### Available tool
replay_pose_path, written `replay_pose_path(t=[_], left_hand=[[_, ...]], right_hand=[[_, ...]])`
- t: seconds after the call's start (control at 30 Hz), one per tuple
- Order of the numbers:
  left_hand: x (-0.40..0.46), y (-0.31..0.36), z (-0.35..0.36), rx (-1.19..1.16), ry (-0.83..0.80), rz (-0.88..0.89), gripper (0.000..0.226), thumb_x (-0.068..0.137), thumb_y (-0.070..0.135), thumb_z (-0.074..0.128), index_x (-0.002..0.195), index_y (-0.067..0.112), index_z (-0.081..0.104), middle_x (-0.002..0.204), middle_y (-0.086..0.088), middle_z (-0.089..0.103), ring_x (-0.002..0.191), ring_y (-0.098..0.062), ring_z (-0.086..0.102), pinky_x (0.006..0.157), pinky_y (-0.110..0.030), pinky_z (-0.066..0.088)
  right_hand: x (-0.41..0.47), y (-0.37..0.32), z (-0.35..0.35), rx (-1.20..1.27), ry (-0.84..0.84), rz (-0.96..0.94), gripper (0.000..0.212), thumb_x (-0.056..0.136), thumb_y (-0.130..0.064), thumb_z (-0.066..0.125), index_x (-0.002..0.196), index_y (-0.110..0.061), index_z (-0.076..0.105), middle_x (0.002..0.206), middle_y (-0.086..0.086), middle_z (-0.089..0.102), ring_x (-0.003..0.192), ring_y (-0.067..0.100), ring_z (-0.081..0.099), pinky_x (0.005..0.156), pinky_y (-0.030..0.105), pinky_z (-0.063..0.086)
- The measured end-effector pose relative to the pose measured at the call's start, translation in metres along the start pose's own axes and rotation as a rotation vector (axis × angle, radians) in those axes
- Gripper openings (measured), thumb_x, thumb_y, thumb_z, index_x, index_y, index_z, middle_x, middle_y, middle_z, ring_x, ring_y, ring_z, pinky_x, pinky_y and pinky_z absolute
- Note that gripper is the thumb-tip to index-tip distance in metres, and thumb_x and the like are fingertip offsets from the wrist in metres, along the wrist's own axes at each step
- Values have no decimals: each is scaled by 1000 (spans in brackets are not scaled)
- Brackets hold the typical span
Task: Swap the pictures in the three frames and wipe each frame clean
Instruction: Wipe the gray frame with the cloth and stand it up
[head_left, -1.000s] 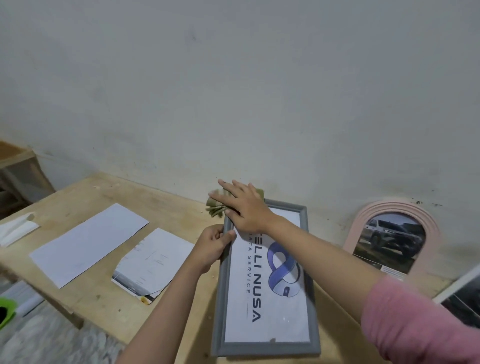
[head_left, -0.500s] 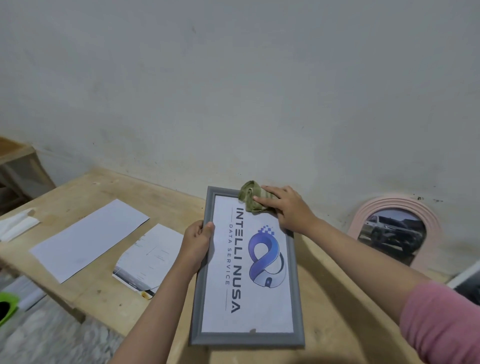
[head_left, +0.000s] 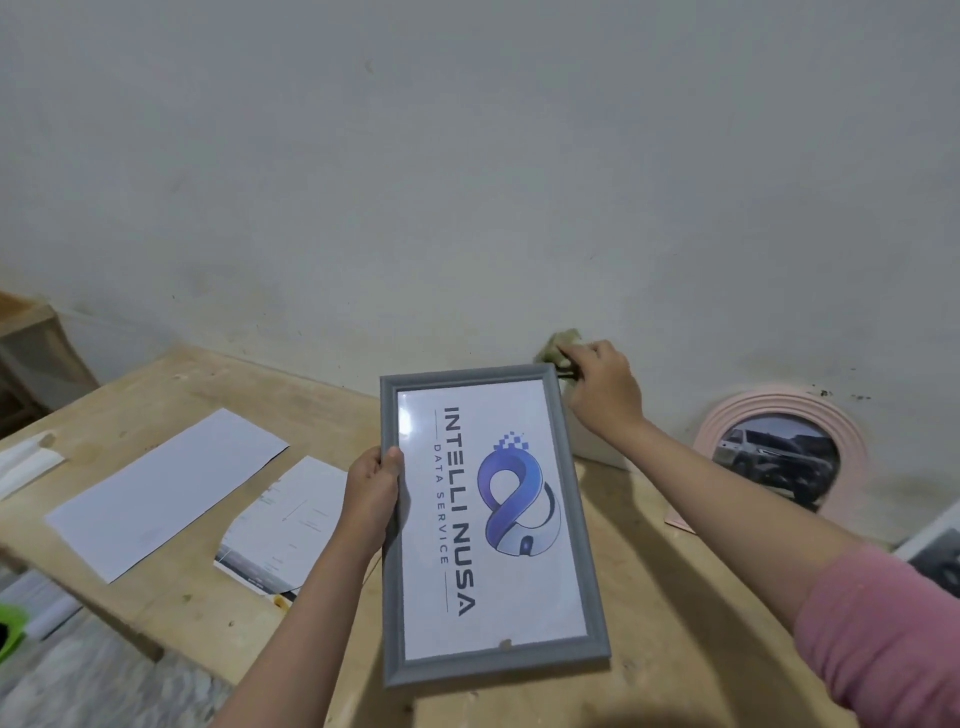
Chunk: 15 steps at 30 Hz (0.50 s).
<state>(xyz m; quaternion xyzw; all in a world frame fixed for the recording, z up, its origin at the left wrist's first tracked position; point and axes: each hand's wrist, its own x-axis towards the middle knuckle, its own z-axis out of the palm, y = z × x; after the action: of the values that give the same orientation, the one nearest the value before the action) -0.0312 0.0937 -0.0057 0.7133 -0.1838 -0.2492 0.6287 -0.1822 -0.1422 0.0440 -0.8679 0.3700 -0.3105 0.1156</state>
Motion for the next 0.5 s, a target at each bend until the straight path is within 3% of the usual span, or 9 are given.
replay_pose_path(t=[0.13, 0.3, 0.5], left_hand=[[-5, 10, 10, -11, 41, 36, 29, 100, 15, 42, 71, 11, 48, 71, -4, 56, 65, -16, 51, 57, -27, 39], [-5, 10, 3, -43, 103, 59, 36, 99, 13, 44, 64, 13, 38, 62, -2, 43, 60, -15, 38, 56, -26, 31], [-10, 10, 13, -48, 122, 62, 39, 99, 13, 44, 62, 14, 32, 59, 1, 32, 56, -13, 29, 55, -26, 25]], right_hand=[[-2, -16, 13, 49, -35, -173, 64, 77, 6, 42, 128, -28, 56, 126, 3, 53, 104, 31, 42, 75, 39, 47], [-9, 1, 20, 95, -96, -155, 70, 79, 12, 41, 136, -29, 48, 131, 7, 48, 107, 33, 44, 78, 45, 49], [-28, 2, 23, -7, -122, -107, 64, 84, 7, 45, 138, -26, 45, 136, 13, 44, 109, 36, 44, 69, 33, 42]])
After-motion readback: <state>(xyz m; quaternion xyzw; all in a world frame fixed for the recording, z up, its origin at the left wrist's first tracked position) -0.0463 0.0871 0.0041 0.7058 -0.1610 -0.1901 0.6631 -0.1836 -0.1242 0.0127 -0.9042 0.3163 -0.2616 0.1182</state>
